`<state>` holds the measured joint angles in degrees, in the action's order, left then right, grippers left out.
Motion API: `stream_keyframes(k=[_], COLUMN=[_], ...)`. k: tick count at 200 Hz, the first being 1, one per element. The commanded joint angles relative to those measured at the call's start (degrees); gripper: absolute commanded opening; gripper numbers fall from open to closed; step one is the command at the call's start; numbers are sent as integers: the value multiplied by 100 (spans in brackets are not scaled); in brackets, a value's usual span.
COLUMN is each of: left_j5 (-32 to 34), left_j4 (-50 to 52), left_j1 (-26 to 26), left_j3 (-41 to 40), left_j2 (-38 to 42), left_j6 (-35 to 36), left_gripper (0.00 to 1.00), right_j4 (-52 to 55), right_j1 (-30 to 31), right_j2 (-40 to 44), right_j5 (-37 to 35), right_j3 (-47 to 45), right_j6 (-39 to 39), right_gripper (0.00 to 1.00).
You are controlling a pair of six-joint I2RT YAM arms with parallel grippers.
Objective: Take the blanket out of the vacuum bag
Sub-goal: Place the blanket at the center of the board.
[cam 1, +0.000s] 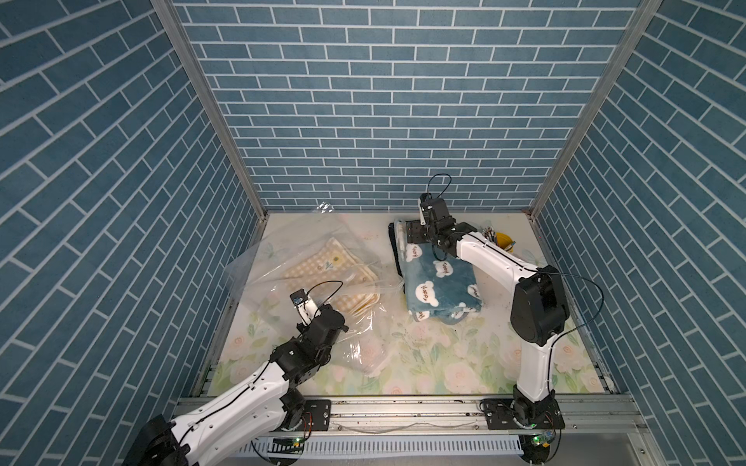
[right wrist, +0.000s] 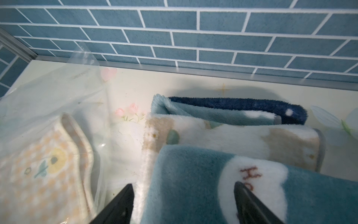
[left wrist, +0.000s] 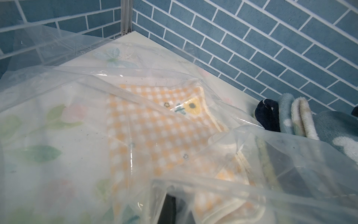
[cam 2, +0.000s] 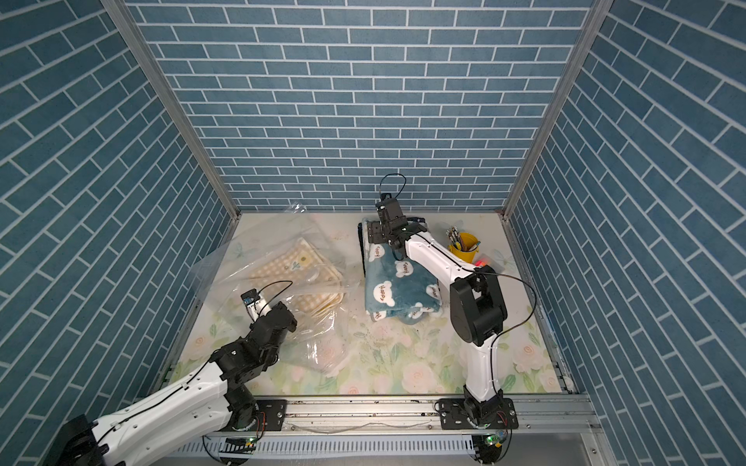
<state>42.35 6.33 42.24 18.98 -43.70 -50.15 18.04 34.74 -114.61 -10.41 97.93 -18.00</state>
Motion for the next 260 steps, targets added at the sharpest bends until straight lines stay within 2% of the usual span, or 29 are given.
stream_keyframes(k=[1,26,45,55,69,100,155,171,222,242,260], left_j5=[36,55,65,65,63,54,51,45,28,37,28], left_j4=[182,211,208,211,189,102,76,26,-28,-59,-79], left_j1=[-40,-40,-38,-40,-34,-40,-39,-35,-40,-36,-40], left_j3=[29,5,11,3,-1,-26,44,29,94,99,119], left_j2=[110,187,162,137,113,65,11,15,-103,-121,-157], left_j6=[53,70,72,82,79,101,190,215,237,244,243], left_gripper=[0,0,0,0,0,0,0,0,0,0,0], right_j4=[208,322,332,301,206,-216,-1448,-1741,-1765,-1692,-1527], right_j1=[40,44,45,44,39,41,-256,-457,-711,-736,-719], right_j2=[-352,-626,-707,-713,-630,-194,1027,1226,1201,1039,736], right_j5=[-427,-375,-290,-236,-258,-157,433,846,1340,1455,1861], right_j3=[125,322,376,363,269,-105,-1094,-1258,-908,-564,-137], right_j6=[50,77,86,86,86,77,-86,-203,-182,-202,-253], right_gripper=[78,66,61,52,34,0,0,0,0,0,0])
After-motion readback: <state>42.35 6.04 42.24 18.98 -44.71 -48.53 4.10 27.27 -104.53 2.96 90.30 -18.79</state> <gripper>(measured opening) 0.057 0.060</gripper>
